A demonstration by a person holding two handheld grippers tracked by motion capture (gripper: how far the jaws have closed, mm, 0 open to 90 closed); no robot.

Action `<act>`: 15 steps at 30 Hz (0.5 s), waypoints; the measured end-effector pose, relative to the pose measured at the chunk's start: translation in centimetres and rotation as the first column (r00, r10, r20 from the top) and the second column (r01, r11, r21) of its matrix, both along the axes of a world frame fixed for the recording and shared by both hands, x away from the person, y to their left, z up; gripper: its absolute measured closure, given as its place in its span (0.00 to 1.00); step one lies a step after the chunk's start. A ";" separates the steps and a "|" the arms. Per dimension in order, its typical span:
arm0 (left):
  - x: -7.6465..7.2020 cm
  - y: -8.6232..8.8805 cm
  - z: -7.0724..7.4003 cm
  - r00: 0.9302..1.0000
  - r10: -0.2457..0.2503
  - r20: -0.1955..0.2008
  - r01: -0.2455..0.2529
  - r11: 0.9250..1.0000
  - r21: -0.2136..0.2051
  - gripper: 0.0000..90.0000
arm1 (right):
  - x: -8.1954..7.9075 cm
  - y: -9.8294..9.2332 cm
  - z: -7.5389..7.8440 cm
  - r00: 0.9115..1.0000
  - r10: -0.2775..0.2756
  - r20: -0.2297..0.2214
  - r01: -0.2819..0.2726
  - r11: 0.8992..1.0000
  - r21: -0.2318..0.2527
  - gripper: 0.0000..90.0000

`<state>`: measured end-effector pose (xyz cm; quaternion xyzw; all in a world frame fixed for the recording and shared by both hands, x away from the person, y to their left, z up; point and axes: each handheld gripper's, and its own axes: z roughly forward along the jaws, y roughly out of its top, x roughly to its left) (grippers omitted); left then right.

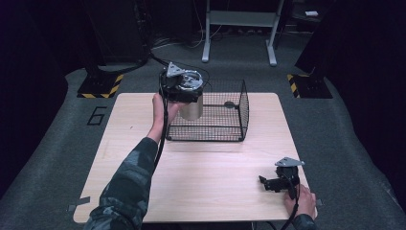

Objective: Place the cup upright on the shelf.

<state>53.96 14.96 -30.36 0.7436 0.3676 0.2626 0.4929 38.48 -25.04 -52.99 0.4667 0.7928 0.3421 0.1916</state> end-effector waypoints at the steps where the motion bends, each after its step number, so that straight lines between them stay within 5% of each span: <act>1: 0.0 0.0 0.0 1.000 0.000 0.000 0.000 1.000 0.000 0.04 | 0.0 0.0 0.0 1.000 0.000 0.001 0.000 1.000 0.000 0.00; 15: 1.8 -1.6 -1.4 0.999 0.046 -0.006 -0.046 0.999 0.021 0.04 | 0.0 -0.1 0.0 1.000 0.006 -0.001 -0.007 1.000 -0.003 0.00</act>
